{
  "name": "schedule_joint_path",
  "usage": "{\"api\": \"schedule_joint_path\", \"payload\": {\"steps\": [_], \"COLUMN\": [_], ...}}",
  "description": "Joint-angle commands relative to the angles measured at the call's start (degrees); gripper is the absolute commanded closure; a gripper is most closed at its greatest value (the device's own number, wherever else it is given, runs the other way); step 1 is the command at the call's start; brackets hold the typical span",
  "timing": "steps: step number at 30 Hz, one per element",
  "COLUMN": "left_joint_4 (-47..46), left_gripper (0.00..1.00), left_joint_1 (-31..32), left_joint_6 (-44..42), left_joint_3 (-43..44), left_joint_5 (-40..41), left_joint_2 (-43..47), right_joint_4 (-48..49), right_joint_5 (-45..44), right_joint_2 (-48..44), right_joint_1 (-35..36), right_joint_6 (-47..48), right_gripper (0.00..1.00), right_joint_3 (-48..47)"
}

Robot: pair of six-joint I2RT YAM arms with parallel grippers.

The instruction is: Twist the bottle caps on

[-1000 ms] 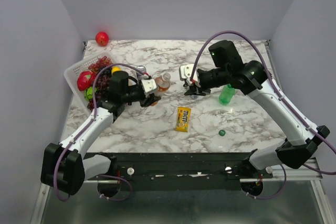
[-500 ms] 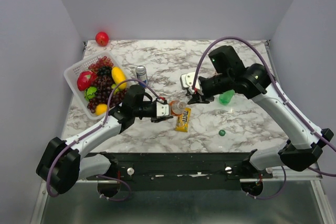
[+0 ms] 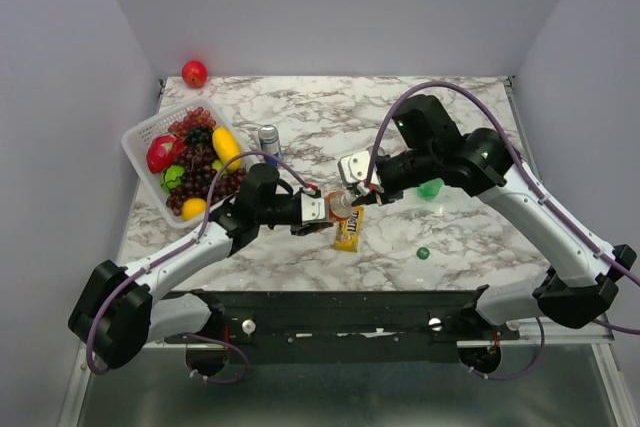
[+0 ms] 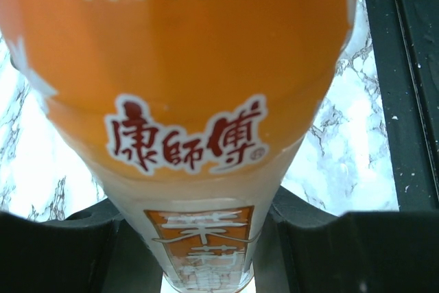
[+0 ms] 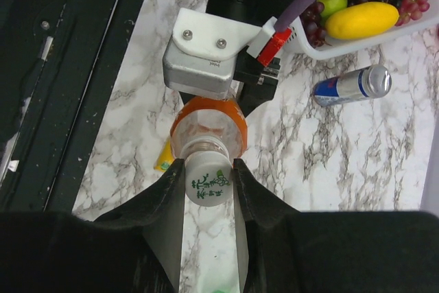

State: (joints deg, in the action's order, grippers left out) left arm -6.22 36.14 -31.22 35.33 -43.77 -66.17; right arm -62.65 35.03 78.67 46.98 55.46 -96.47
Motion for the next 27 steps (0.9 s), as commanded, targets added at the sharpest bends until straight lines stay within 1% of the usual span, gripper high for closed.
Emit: {"api": "schedule_joint_path", "payload": {"steps": [1, 10, 15, 18, 22, 27], "left_joint_4": [-3.1, -5.9, -7.6, -9.5, -12.9, -15.2], "left_gripper": [1.00, 1.00, 1.00, 1.00, 1.00, 1.00], "left_joint_1": [0.9, 1.4, 1.4, 1.4, 1.4, 1.5], "left_joint_6": [2.0, 5.0, 8.9, 10.8, 12.5, 12.5], "left_joint_3": [1.5, 0.4, 0.4, -0.3, -1.2, -2.5], "left_joint_5": [1.6, 3.3, 4.8, 5.6, 7.7, 9.1], "left_joint_2": [0.1, 1.2, 1.7, 2.5, 3.2, 4.4], "right_joint_4": [0.1, -0.7, -0.5, 0.3, 2.2, 5.5], "right_joint_5": [-0.7, -2.4, -4.3, -5.8, -7.8, -11.3], "right_joint_2": [-0.8, 0.2, 1.0, 1.6, 2.4, 3.1], "right_joint_1": [1.2, 2.1, 2.1, 2.1, 2.1, 2.0], "right_joint_6": [1.0, 1.6, 0.4, -2.4, -8.3, -14.3], "right_gripper": [0.75, 0.74, 0.74, 0.73, 0.73, 0.74], "right_joint_3": [1.1, 0.8, 0.8, 0.9, 1.5, 2.6]}}
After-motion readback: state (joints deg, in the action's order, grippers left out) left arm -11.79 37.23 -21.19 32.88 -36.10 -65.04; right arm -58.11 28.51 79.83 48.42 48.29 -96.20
